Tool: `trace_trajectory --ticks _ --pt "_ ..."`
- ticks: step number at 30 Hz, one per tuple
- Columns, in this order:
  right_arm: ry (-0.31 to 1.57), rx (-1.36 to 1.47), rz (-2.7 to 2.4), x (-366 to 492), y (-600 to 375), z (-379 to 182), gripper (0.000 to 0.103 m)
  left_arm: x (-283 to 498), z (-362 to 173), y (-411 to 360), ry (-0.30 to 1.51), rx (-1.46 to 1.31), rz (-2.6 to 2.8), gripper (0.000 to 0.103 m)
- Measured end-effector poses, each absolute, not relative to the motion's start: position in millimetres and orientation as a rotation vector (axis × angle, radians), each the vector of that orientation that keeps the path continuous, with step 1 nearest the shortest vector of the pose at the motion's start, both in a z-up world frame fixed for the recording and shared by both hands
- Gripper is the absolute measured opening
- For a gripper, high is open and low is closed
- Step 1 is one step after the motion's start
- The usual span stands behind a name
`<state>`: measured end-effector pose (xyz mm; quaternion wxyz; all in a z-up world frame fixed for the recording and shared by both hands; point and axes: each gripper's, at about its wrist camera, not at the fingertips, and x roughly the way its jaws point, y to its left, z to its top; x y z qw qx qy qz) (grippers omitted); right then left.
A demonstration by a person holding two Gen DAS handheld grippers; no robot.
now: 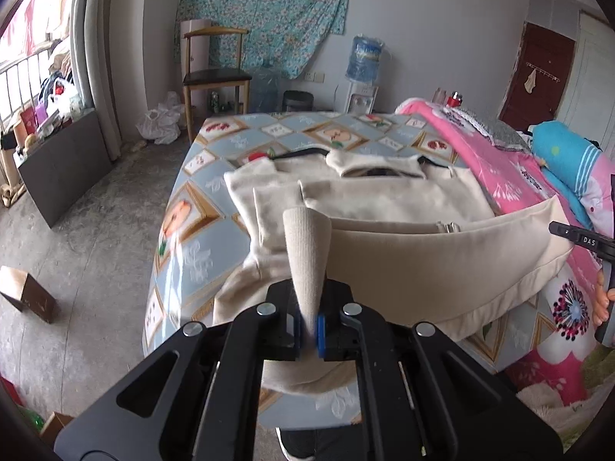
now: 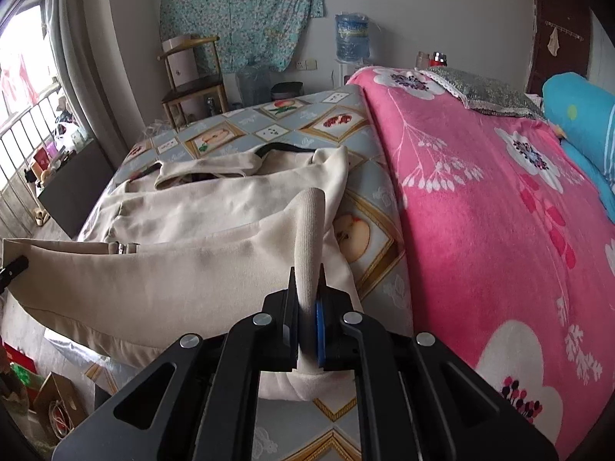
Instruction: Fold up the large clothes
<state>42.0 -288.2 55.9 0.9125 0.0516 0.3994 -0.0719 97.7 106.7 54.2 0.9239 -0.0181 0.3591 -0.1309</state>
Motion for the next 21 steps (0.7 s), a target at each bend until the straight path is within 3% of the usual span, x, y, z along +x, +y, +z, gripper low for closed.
trace_trajectory --ticks 14,18,21 --pt "0.72 0.09 -0.086 241.7 -324.7 80.6 0.006 314.9 90.3 91.4 0.682 0.072 -0.237 0.005" --pt "0.74 0.035 -0.111 302.0 -328.9 64.7 0.006 382.9 70.6 78.3 0.748 0.107 -0.211 0.005" --pt "0.85 0.044 -0.121 344.5 -336.5 17.7 0.006 424.8 29.3 67.9 0.866 0.134 -0.181 0.005"
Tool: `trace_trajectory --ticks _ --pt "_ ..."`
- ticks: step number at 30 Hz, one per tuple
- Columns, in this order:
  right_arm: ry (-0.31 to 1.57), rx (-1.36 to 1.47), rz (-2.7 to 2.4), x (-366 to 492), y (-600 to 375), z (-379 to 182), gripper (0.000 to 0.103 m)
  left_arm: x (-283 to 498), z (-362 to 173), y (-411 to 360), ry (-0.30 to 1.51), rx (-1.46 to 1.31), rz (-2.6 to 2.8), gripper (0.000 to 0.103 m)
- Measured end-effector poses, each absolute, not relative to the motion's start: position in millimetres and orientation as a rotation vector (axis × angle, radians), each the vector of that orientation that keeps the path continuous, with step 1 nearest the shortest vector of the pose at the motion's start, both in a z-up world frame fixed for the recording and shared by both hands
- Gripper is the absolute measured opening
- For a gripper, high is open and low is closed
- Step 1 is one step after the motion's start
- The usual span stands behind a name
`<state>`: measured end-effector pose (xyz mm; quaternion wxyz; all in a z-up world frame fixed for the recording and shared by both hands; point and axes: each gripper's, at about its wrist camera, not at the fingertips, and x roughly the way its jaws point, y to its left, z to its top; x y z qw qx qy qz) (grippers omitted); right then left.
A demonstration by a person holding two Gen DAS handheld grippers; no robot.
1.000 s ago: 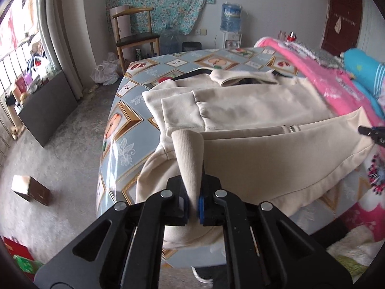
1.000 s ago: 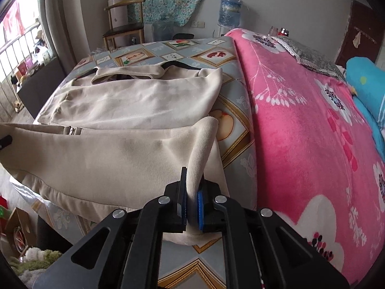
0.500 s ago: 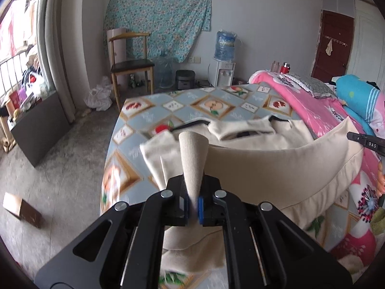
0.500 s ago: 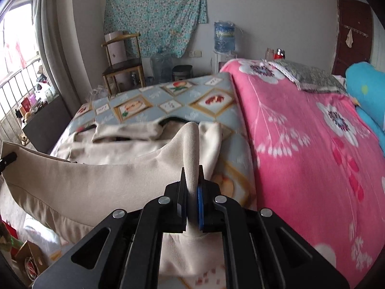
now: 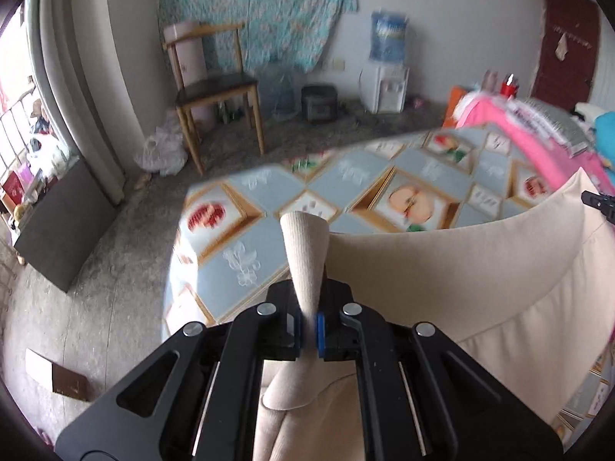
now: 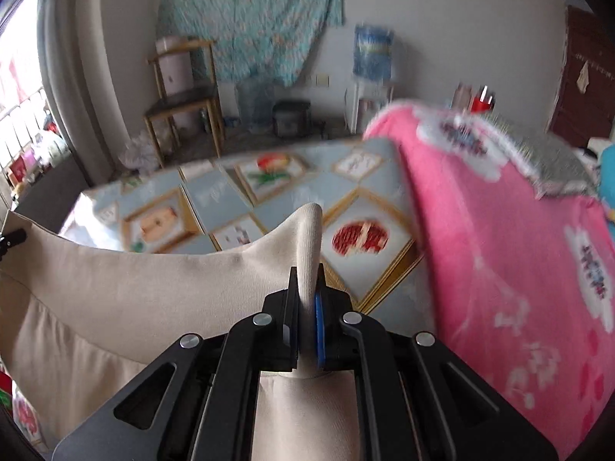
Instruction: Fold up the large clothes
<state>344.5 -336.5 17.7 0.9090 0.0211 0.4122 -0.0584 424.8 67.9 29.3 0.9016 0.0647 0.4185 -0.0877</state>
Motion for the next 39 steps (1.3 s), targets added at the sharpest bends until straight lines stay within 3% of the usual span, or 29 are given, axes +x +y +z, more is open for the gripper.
trace_trajectory --ticks 4,9,11,12,15,20,24,29,36,39 --pt "1.041 0.083 -0.128 374.7 -349.2 -42.5 0.009 455.5 -31.5 65.0 1.075 0.166 -0.156 0.011" --pt "1.02 0.182 -0.157 355.1 -369.9 -16.7 0.041 439.2 -7.9 89.0 1.022 0.12 -0.082 0.036" --pt "0.982 0.25 -0.149 330.3 -382.5 5.1 0.045 415.9 12.5 101.7 0.965 0.096 -0.073 0.041" --pt "0.965 0.289 -0.136 316.0 -389.3 13.7 0.056 398.5 23.5 107.2 0.934 0.084 -0.079 0.046" --pt "0.901 0.42 -0.093 252.5 -400.9 33.3 0.073 341.7 42.5 118.7 0.895 0.032 -0.136 0.056" --pt "0.946 0.591 -0.008 160.6 -388.7 4.2 0.076 249.3 24.4 124.6 0.974 -0.149 -0.28 0.066" --pt "1.012 0.689 -0.012 118.2 -372.7 -34.3 0.076 210.9 -12.6 124.1 1.044 -0.308 -0.335 0.067" --pt "1.006 0.735 -0.039 109.9 -364.9 -59.3 0.076 213.6 -56.9 133.7 1.068 -0.566 -0.309 0.067" --pt "0.898 0.88 -0.057 126.4 -378.6 -73.5 0.076 223.0 -85.2 171.1 0.935 -0.996 -0.247 0.066" --pt "0.861 0.906 -0.087 139.7 -379.9 -75.8 0.067 226.6 -83.4 168.2 0.915 -1.006 -0.205 0.066"
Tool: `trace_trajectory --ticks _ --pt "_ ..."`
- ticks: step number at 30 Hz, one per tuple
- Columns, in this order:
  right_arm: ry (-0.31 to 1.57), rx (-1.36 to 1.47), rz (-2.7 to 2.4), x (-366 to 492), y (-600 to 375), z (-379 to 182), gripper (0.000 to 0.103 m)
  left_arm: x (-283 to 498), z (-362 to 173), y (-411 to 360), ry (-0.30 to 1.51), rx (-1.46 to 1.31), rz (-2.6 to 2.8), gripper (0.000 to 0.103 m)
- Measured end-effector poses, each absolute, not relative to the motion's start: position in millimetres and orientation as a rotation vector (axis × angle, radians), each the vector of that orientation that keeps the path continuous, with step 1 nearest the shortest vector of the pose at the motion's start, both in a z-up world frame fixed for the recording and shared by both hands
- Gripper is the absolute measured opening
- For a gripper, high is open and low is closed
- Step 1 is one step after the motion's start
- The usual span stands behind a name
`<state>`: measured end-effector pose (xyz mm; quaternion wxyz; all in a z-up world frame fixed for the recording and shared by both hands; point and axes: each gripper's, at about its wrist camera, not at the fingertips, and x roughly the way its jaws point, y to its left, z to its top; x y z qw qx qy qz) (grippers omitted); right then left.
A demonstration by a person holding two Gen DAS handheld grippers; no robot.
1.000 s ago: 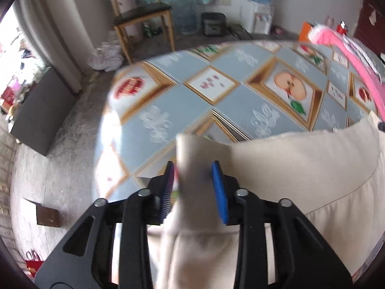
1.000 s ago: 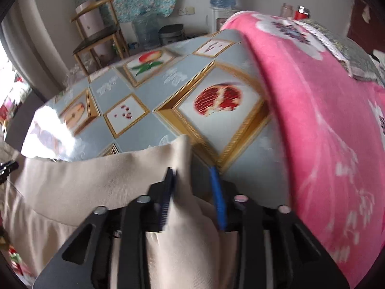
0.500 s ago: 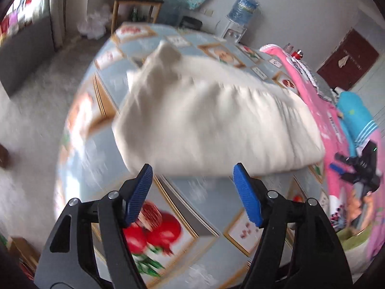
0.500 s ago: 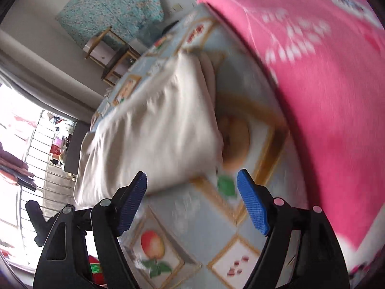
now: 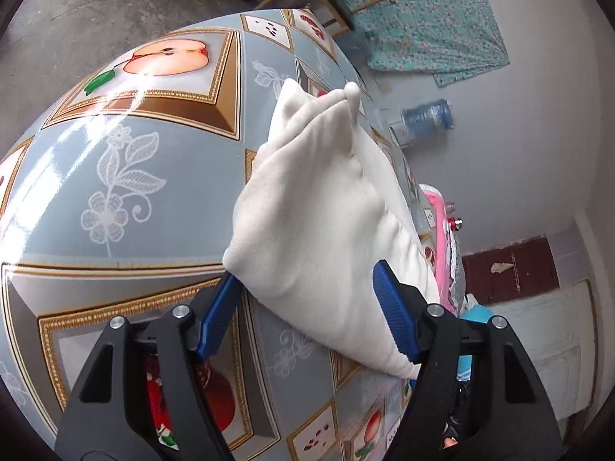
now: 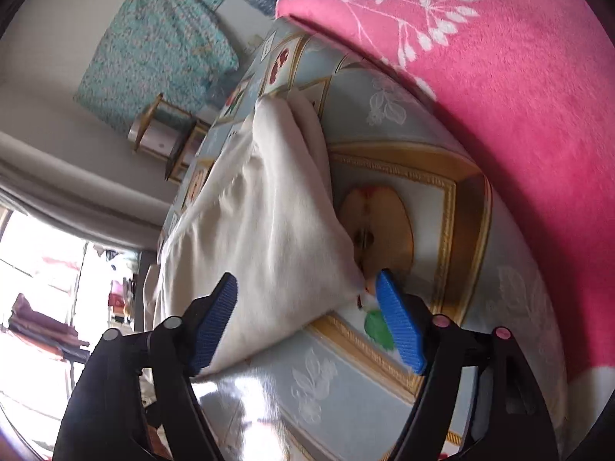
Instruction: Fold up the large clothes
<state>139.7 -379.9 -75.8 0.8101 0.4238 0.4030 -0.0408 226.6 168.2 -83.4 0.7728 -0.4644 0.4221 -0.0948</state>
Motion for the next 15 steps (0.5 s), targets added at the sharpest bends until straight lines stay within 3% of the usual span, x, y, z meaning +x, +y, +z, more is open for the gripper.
trace_trajectory --ticks 2,5,11,15 --pt "0.849 0.915 -0.108 147.3 -377.6 -78.6 0.062 226.5 -82.0 162.2 0.896 -1.0 -0.164 0.064" --pt "0.831 0.89 -0.164 156.1 -370.9 -79.1 0.051 225.6 -78.3 152.9 0.89 -0.94 -0.069 0.046" --pt "0.839 0.752 -0.235 161.0 -362.2 -63.0 0.023 228.6 -46.3 121.4 0.853 -0.612 0.004 0.024" --pt "0.813 0.701 -0.212 154.8 -362.5 -40.4 0.018 212.3 -11.9 109.6 0.778 -0.445 -0.016 0.019"
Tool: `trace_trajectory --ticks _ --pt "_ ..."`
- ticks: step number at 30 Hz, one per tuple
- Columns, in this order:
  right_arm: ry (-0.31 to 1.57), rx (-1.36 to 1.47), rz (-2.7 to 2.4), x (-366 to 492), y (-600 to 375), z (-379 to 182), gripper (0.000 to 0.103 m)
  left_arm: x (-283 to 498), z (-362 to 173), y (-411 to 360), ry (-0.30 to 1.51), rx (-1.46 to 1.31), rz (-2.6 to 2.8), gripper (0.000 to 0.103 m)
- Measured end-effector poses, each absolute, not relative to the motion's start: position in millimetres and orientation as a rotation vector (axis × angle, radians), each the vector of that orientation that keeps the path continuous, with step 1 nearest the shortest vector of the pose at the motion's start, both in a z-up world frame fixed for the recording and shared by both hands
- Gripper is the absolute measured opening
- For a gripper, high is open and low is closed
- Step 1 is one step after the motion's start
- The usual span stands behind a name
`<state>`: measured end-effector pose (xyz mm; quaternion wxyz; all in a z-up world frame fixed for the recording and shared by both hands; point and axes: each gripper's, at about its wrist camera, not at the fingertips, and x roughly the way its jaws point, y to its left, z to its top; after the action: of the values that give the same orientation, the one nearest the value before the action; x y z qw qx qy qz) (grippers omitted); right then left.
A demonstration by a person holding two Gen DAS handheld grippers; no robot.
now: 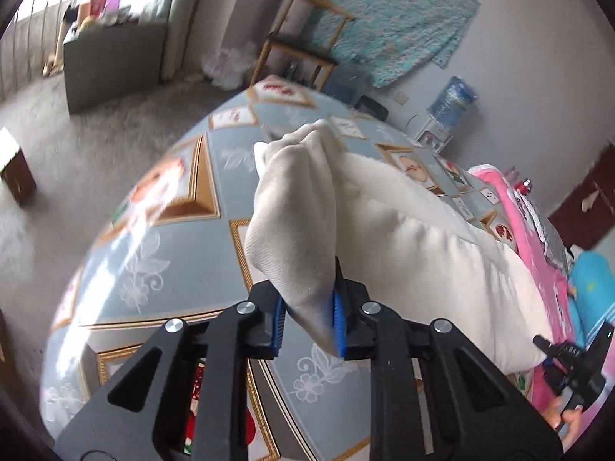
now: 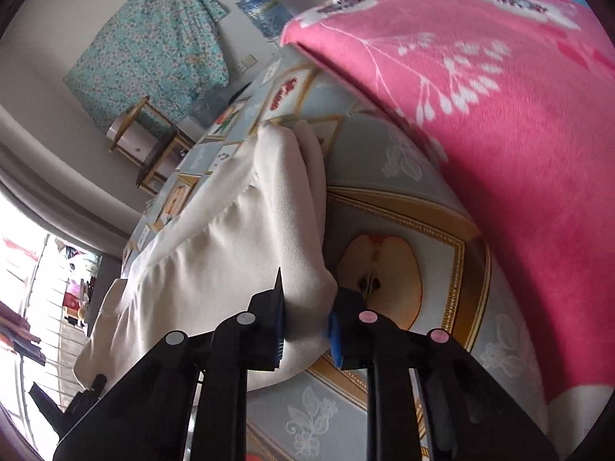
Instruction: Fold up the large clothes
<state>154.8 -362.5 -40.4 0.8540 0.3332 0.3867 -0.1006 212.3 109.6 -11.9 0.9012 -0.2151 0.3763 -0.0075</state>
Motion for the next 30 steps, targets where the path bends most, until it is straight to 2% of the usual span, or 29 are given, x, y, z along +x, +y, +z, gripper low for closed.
trace_trajectory --ticks 4,8,10,12,13,15,18,24,26,30 --pt "0.817 0.69 -0.182 134.1 -364.0 -27.4 0.017 190.0 12.0 108.3 0.76 -0.387 -0.054 0.018" --pt "0.863 0.679 -0.163 107.6 -363.9 -31.7 0.018 164.4 7.7 120.2 0.818 -0.377 -0.081 0.019" --pt "0.917 0.655 -0.15 104.1 -364.0 -42.2 0.021 156.8 -11.7 123.4 0.895 -0.381 -0.098 0.024" --pt "0.941 0.663 -0.149 96.5 -374.5 -45.2 0.035 152.7 -27.4 135.8 0.964 -0.408 -0.092 0.033" --pt "0.935 0.669 -0.156 92.7 -379.7 -41.3 0.037 149.0 -31.4 141.4 0.969 -0.424 -0.086 0.035" --pt "0.893 0.648 -0.196 82.9 -388.3 -25.4 0.04 136.9 -26.1 155.0 0.927 -0.436 -0.047 0.044" --pt "0.809 0.543 -0.271 75.8 -388.3 7.3 0.044 126.1 -0.5 163.4 0.81 -0.358 0.04 0.048" --pt "0.849 0.218 -0.123 135.3 -313.3 17.3 0.044 172.4 25.5 122.8 0.763 -0.14 -0.04 0.049" --pt "0.868 0.104 -0.088 156.9 -287.1 7.3 0.044 195.5 19.4 106.6 0.777 -0.096 -0.062 0.049" --pt "0.986 0.056 -0.149 190.9 -288.9 -30.1 0.044 233.9 -19.1 103.1 0.882 -0.099 -0.012 0.049"
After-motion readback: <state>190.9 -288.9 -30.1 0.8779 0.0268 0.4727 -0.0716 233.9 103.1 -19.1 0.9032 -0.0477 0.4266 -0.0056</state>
